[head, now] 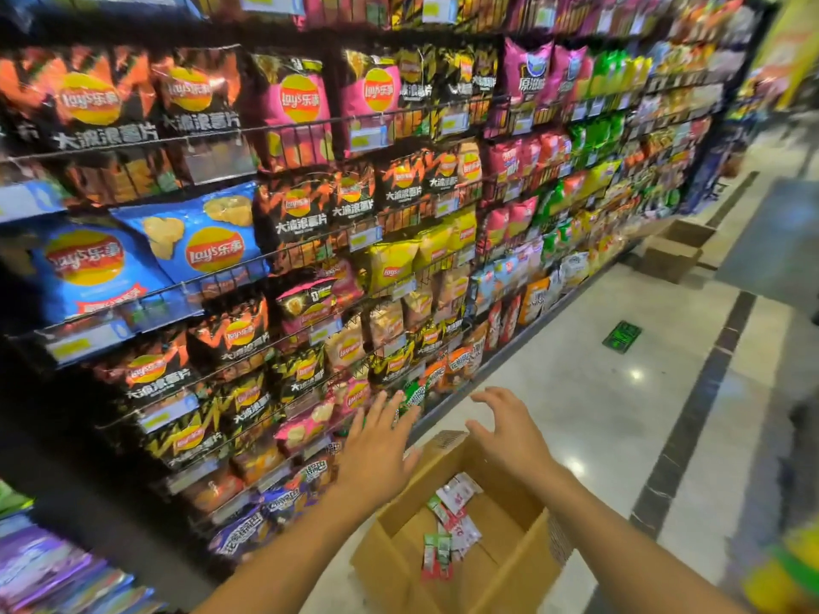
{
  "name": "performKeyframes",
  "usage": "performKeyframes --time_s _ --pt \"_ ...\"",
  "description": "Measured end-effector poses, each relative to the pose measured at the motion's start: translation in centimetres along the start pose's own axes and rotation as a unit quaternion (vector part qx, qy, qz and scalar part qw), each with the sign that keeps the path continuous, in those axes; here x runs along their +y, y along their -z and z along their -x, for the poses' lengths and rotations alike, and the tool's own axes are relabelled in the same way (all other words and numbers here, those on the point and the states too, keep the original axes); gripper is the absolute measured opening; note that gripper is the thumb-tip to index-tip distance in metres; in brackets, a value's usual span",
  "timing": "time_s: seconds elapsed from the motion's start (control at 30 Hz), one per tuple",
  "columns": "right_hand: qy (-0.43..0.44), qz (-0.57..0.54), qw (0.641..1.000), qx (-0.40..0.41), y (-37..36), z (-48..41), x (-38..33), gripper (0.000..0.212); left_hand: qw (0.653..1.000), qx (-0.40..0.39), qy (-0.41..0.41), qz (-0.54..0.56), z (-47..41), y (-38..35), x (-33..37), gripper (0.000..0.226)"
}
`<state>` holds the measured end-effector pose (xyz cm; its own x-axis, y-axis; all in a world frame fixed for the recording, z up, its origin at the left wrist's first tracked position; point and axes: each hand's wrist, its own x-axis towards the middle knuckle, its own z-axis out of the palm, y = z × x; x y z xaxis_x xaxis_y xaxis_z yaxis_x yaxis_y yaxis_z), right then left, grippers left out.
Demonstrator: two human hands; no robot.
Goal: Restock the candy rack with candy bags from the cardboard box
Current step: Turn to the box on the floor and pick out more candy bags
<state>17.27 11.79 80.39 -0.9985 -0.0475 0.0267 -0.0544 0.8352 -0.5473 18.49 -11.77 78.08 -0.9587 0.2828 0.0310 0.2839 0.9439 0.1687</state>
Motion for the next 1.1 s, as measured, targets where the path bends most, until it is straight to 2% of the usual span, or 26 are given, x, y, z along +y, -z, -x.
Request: performKeyframes --time_s 0.3,0.5,0.73,0.9,1.1 --pt "-0.075 0.006 0.997 -0.006 -2.7 -7.2 6.0 0.043 0.995 -0.082 -0.045 0.028 -10.3 -4.9 -1.1 0.068" --pt "-0.1 0.017 0.994 -0.032 -7.7 -11.9 10.5 0.04 0.993 -0.099 -0.05 0.045 -15.3 -11.6 -3.4 0.066" --pt "-0.113 0.012 0.99 -0.084 -18.5 -14.0 20.0 0.049 0.986 -0.134 -0.053 0.078 -17.1 -25.8 -4.8 0.064" --pt "-0.149 -0.015 0.984 -0.101 -28.7 -12.9 28.3 0.048 0.977 -0.182 -0.05 0.097 -17.2 -38.8 -5.4 0.066" --pt "-0.146 -0.018 0.979 -0.139 -40.4 -10.7 37.0 0.043 0.965 -0.22 -0.056 0.131 -16.9 -52.4 -6.2 0.064"
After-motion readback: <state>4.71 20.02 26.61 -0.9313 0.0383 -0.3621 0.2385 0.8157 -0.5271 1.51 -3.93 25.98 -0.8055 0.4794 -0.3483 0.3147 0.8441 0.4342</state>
